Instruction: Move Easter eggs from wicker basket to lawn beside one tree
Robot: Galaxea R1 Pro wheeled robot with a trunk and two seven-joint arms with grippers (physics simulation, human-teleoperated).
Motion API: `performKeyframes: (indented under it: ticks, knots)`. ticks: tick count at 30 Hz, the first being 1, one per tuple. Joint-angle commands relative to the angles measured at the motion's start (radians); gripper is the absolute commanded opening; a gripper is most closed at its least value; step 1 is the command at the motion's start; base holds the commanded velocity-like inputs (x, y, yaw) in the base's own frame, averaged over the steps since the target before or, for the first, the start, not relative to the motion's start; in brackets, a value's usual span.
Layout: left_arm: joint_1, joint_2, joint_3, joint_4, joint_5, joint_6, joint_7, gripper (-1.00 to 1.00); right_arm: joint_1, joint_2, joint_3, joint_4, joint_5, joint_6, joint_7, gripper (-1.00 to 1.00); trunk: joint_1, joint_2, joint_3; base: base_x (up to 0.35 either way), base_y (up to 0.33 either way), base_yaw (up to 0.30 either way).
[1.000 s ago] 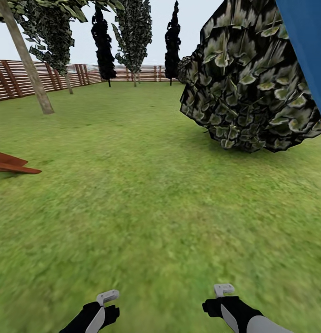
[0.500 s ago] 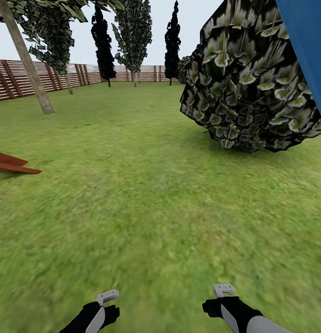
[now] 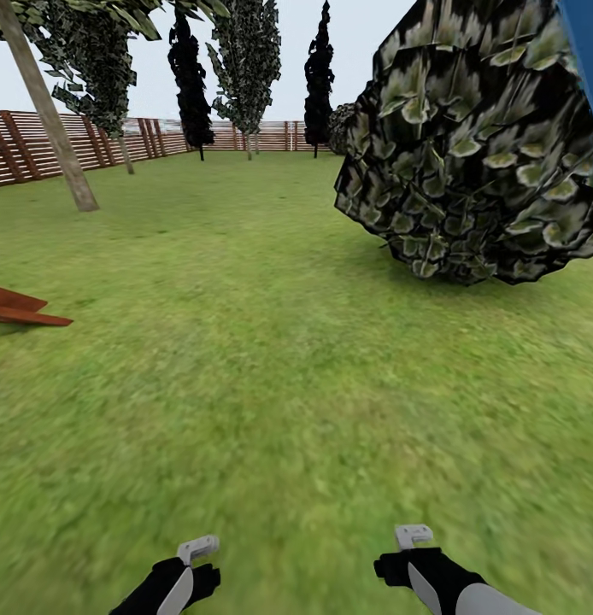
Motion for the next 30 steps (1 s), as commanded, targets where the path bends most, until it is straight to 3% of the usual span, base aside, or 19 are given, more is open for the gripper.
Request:
performKeyframes:
  ticks: [1, 30]
  knots:
    - [0.0, 0.0, 0.0, -0.002, 0.009, 0.004, 0.006, 1.0, 0.0, 0.0, 0.001, -0.002, 0.002, 0.006, 0.001, 1.0, 0.0, 0.0, -0.001, 0.308, 0.084, 0.0]
    - [-0.001, 0.0, 0.0, -0.004, 0.009, 0.004, 0.006, 1.0, 0.001, 0.0, 0.003, 0.0, 0.002, 0.001, 0.001, 1.0, 0.0, 0.0, -0.001, 0.318, 0.028, 0.0]
